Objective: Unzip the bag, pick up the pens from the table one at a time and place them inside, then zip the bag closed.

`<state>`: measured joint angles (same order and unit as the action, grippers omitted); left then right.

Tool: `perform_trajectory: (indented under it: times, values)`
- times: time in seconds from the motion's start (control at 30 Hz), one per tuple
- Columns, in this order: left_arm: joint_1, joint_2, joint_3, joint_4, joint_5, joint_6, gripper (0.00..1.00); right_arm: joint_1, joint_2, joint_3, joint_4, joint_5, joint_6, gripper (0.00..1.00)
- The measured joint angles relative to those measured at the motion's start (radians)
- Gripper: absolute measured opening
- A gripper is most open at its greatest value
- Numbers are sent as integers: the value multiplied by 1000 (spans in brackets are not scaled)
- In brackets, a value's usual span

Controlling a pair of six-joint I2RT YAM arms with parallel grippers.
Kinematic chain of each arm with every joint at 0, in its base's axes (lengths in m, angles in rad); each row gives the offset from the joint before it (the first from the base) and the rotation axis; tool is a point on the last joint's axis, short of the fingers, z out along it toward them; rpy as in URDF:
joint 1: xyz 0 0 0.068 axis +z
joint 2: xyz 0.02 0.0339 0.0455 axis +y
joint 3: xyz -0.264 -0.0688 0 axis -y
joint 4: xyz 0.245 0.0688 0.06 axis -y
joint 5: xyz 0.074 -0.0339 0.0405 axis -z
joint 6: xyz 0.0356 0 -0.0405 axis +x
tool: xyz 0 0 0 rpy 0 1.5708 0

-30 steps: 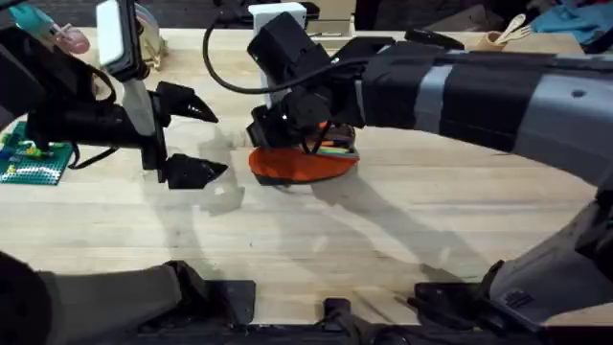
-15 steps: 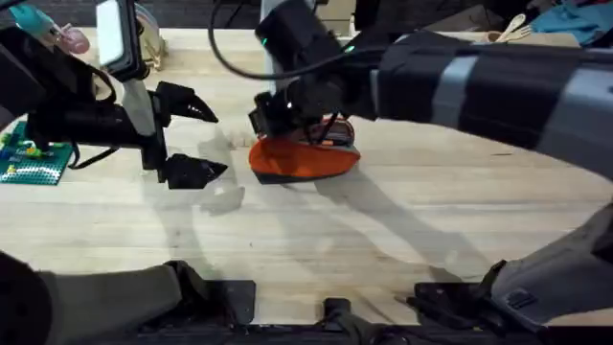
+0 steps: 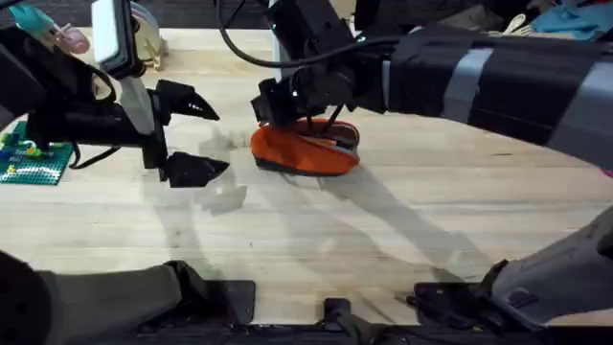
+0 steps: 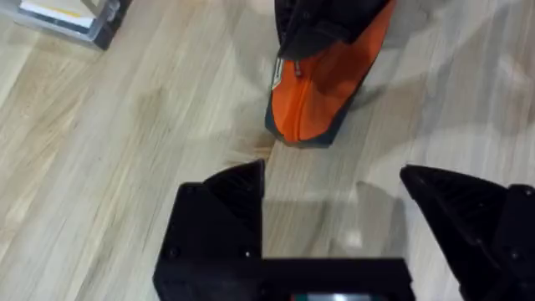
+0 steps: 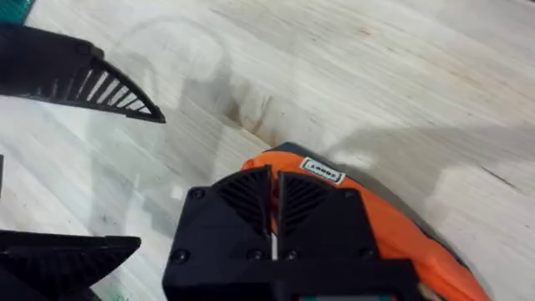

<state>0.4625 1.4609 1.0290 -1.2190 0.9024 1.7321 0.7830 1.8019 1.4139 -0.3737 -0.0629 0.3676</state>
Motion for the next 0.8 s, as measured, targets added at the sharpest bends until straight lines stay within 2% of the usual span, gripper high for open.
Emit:
perform_trajectory:
  times: [0.23, 0.47, 0.8]
  values:
    - [-18, 98, 0, 3, 48, -1, 993, 0, 0, 0, 0, 0, 0, 33]
    - [-69, 221, 0, 76, 116, -4, 993, 0, 0, 0, 0, 0, 0, 33]
    - [-161, 316, 0, 177, 195, -5, 993, 0, 0, 0, 1, 0, 0, 32]
